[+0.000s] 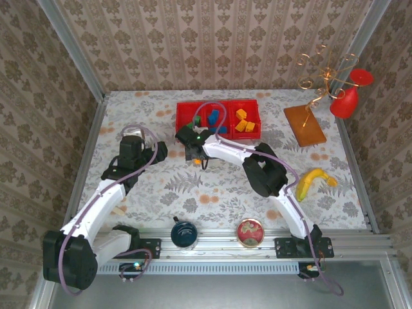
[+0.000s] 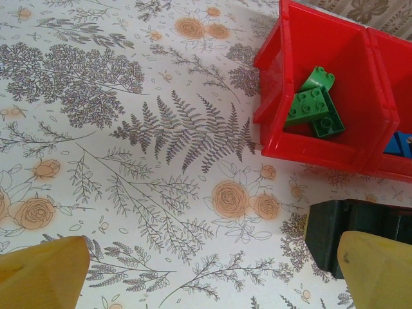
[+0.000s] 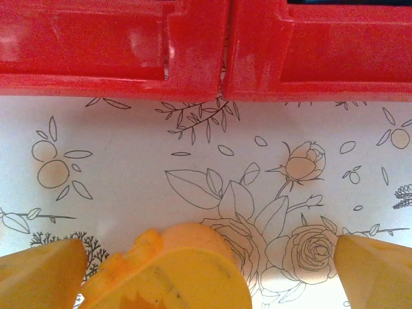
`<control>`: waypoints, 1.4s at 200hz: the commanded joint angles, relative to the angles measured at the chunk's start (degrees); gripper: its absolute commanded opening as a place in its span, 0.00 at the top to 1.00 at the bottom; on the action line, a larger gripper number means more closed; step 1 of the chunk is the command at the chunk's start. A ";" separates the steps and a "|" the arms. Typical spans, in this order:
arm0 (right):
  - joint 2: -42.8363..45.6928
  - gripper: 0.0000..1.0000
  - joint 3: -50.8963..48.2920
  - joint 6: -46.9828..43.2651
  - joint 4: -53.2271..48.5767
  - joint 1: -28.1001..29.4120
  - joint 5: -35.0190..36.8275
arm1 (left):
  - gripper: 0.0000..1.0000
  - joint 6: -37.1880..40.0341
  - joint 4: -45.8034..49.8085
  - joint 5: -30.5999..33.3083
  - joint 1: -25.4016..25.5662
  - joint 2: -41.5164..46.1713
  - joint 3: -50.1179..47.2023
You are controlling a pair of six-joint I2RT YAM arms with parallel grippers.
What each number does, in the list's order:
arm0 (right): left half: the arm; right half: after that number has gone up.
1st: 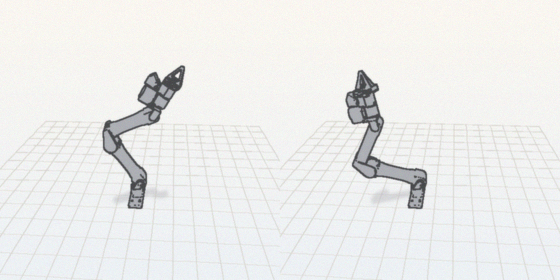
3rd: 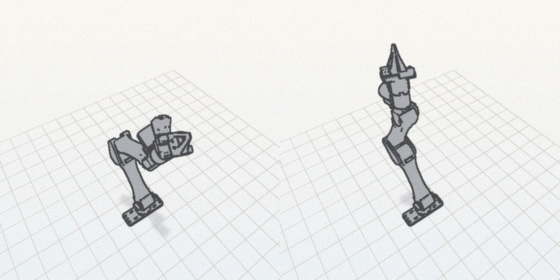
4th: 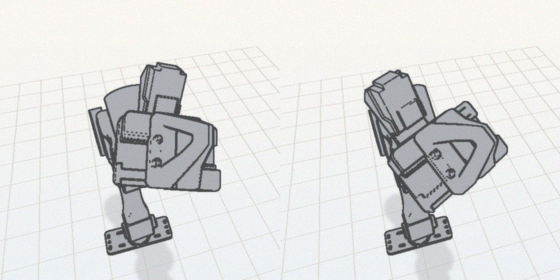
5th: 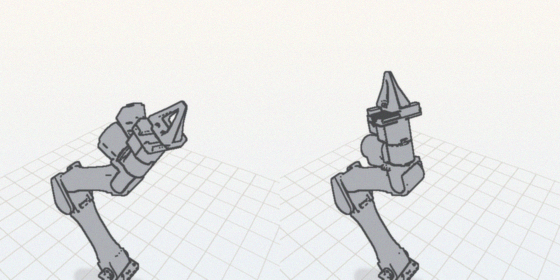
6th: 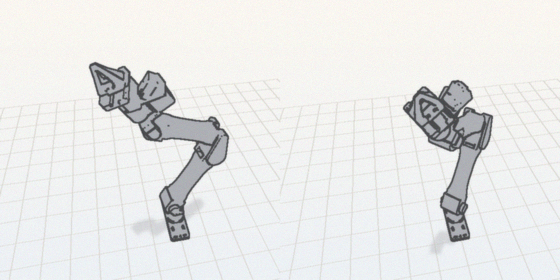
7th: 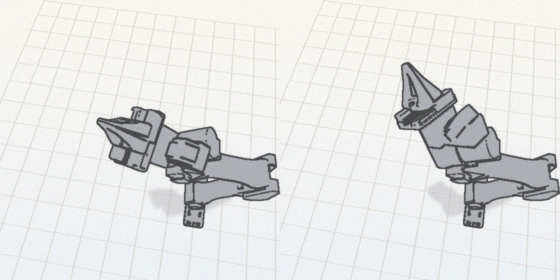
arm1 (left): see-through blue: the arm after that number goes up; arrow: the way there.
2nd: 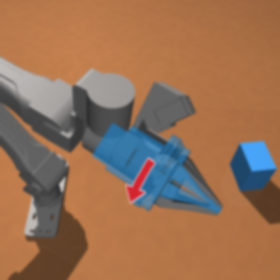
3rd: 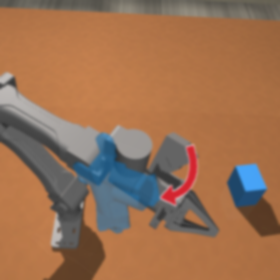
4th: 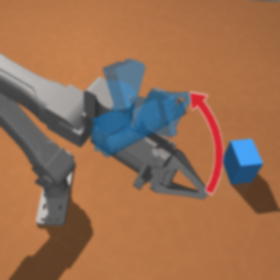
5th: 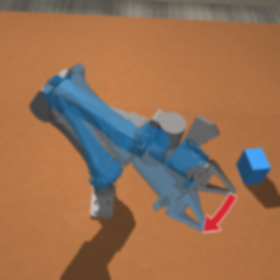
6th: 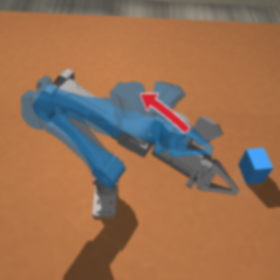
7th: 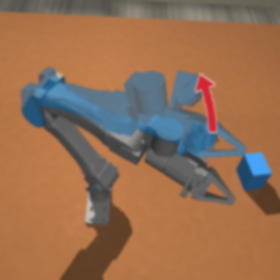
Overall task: Sort the legos into containers by color
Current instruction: Pick up the lego from the center of the table.
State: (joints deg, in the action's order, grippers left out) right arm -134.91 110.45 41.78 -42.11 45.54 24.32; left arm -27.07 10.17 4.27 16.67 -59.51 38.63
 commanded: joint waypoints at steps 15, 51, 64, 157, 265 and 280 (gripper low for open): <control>2.42 0.01 -4.33 0.21 0.18 -0.62 0.89 | 0.00 -1.23 -1.12 -0.85 -0.67 -0.44 -0.58; 5.93 0.11 -9.77 0.43 2.59 -1.11 -0.04 | 0.00 -1.43 -1.21 -1.02 -0.67 -0.43 -0.69; 6.74 0.14 -11.13 -0.08 3.87 -1.30 -0.64 | 0.00 -1.51 -1.34 -1.11 -0.66 -0.44 -0.66; 4.60 0.37 -10.47 -6.06 8.58 -1.99 -7.10 | 0.00 -1.74 -1.30 -1.29 -0.67 -0.44 -0.66; 9.41 0.77 -13.23 -8.29 9.72 -2.96 -9.01 | 0.00 -1.24 -0.99 -1.02 -0.69 -0.42 0.00; 11.79 0.78 -14.70 -8.38 10.06 -3.42 -8.55 | 0.00 -1.16 -0.94 -1.04 -0.78 -0.44 0.13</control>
State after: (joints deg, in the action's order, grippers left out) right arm -128.46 97.80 34.26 -32.14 43.09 15.77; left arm -27.46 9.78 3.62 16.40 -59.94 38.63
